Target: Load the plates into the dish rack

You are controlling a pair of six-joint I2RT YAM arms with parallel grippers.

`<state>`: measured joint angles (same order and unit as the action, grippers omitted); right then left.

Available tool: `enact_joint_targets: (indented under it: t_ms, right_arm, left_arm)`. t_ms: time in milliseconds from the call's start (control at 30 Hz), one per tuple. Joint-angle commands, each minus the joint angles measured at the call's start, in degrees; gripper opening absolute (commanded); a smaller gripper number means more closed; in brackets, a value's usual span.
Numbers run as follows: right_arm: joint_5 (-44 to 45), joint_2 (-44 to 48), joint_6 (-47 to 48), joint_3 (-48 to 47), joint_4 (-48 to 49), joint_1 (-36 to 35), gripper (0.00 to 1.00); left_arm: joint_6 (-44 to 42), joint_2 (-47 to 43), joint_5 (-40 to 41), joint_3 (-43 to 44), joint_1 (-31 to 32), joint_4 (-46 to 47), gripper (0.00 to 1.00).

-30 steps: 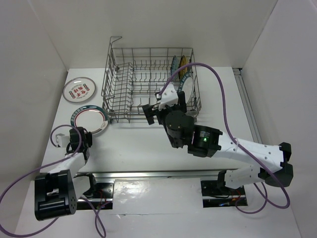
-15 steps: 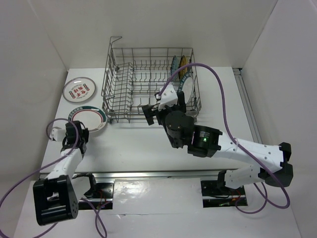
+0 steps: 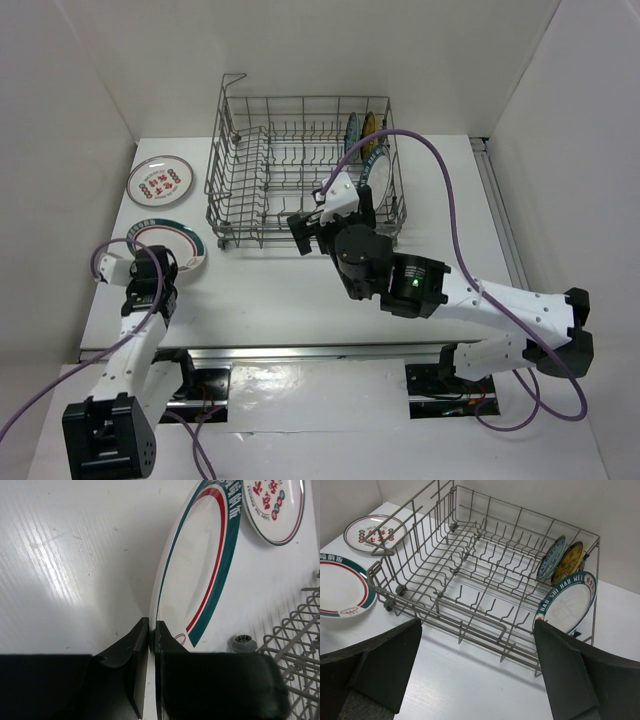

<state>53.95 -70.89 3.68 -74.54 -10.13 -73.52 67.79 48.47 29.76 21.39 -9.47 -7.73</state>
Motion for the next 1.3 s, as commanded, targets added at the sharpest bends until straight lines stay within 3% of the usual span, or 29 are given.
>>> enact_joint_targets:
  t_ms: [0,400,700,800,933,967,1033,1067,1167,1200,1267]
  right_arm:
    - [0.1,1.81,-1.22,-0.08,0.11,-0.49,1.0]
    - [0.63,2.95,-1.22,-0.08,-1.03,-0.49,1.0]
    - [-3.93,2.25,-3.5,-0.78,-0.78,4.69,1.0]
    - [-12.88,1.47,-4.56,-0.95,1.42,12.06,1.0]
    - [-34.3,-2.58,-8.68,-6.3,2.04,25.85,1.0]
    - [-44.71,-3.19,-9.48,-6.84,3.35,31.01,1.0]
    - [-56.26,-4.5,-12.2,-6.84,8.43,35.61,1.0]
    - [-69.2,-5.04,-13.08,-6.84,10.72,37.98,1.0]
    - [-89.99,-8.64,-18.87,-7.37,20.12,45.2,1.0]
    - [-92.86,-9.34,-21.76,-7.37,22.85,46.43,1.0]
    - [-96.83,-10.49,-23.71,-6.76,29.27,46.45,1.0]
  left_arm:
    - [-1.96,-3.81,3.99,4.09,1.12,0.79,0.0]
    - [-2.49,-4.52,2.23,12.53,2.17,-3.25,0.0]
    - [-9.77,-9.27,9.88,26.33,6.75,-8.27,0.0]
    - [-14.78,-10.41,8.4,30.02,6.75,-6.69,0.0]
    - [-20.4,-12.51,4.18,34.33,6.75,-5.29,0.0]
    - [-21.72,-12.52,2.86,35.21,6.75,-5.28,0.0]
    - [-25.59,-13.05,-2.76,37.23,7.27,-3.09,0.0]
    - [-26.73,-13.05,-5.21,37.85,7.28,-2.3,0.0]
    - [-30.43,-13.05,-16.72,39.52,8.6,1.56,0.0]
    - [-31.04,-13.05,-22.75,39.52,9.21,2.71,0.0]
    - [-31.05,-12.53,-26.93,40.13,9.91,3.6,0.0]
